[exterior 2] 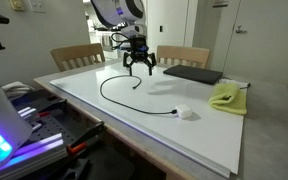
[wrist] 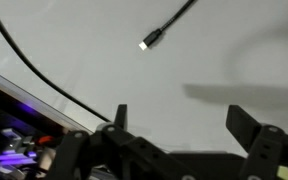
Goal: Take the charger and position it in the center of the table
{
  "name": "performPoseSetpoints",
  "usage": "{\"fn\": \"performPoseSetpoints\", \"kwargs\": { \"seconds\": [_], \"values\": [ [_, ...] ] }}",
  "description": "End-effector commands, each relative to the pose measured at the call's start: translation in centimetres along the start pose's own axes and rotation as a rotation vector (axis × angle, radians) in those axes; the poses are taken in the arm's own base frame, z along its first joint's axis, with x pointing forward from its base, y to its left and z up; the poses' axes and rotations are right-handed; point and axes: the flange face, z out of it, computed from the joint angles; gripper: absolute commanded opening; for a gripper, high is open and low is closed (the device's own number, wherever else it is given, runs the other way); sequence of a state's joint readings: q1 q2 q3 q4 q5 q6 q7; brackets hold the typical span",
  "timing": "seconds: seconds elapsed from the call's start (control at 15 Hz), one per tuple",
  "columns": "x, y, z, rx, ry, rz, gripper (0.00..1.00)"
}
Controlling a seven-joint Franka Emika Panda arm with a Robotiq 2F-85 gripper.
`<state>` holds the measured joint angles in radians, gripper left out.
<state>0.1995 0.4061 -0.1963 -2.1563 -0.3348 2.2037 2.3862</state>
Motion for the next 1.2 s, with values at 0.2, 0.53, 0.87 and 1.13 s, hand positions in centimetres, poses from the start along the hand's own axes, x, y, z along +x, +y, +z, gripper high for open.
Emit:
{"fn": "performPoseSetpoints", "kwargs": {
  "seconds": [0.2, 0.53, 0.87, 1.13],
  "values": [
    [0.8, -1.1, -0.1, 0.082, 0.057, -0.118, 1.00],
    [0.2, -0.3, -0.1, 0.109, 0.085, -0.238, 1.00],
    [2.0, -1.2, -0.7, 0.223, 0.189, -0.495, 1.00],
    [4.9, -3.6, 0.0, 0.322, 0.200, -0.689, 1.00]
  ]
}}
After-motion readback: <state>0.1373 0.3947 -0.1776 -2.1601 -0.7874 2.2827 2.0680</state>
